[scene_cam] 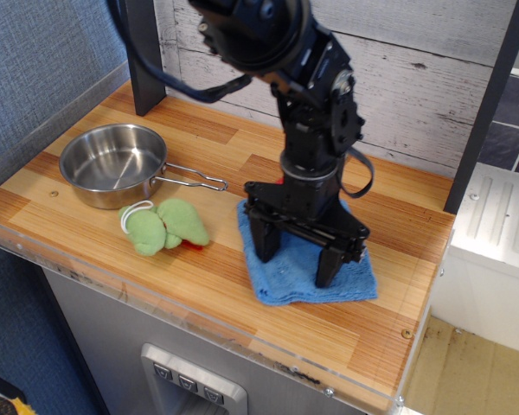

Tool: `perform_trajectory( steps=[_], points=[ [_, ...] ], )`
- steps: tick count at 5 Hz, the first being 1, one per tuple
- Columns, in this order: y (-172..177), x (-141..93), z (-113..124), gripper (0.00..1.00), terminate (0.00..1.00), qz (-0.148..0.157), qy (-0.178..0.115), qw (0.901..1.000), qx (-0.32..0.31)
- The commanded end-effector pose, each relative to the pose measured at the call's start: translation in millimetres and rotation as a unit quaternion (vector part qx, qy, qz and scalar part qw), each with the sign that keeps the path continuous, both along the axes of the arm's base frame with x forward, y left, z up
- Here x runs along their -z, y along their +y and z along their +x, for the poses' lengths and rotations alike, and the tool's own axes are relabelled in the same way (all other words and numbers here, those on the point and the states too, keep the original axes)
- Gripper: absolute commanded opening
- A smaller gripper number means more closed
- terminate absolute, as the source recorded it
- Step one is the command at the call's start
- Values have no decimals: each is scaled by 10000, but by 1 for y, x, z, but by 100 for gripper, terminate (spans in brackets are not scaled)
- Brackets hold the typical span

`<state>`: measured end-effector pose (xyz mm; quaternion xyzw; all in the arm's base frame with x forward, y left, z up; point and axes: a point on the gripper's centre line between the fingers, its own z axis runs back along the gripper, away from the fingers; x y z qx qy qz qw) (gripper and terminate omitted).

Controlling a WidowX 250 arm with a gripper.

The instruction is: Move the blue cloth to the right of the red spoon

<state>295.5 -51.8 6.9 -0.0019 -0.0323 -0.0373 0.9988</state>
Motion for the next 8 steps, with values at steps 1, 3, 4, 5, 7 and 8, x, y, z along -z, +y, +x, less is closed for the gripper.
perform_trajectory(
  steps=[1, 3, 4, 5, 7, 8],
  points=[
    [-28, -11, 36, 100, 0, -171, -259, 9987, 393],
    [-33, -11, 56, 100, 0, -246, -274, 9983, 450],
    [-32, -12, 66, 100, 0, -258, -304, 9981, 477],
    [-32, -15, 76, 100, 0, -297, -324, 9979, 477],
    [-35, -21, 85, 100, 0, -338, -344, 9975, 513],
    [-32, -30, 75, 100, 0, -321, -308, 9980, 440]
  ],
)
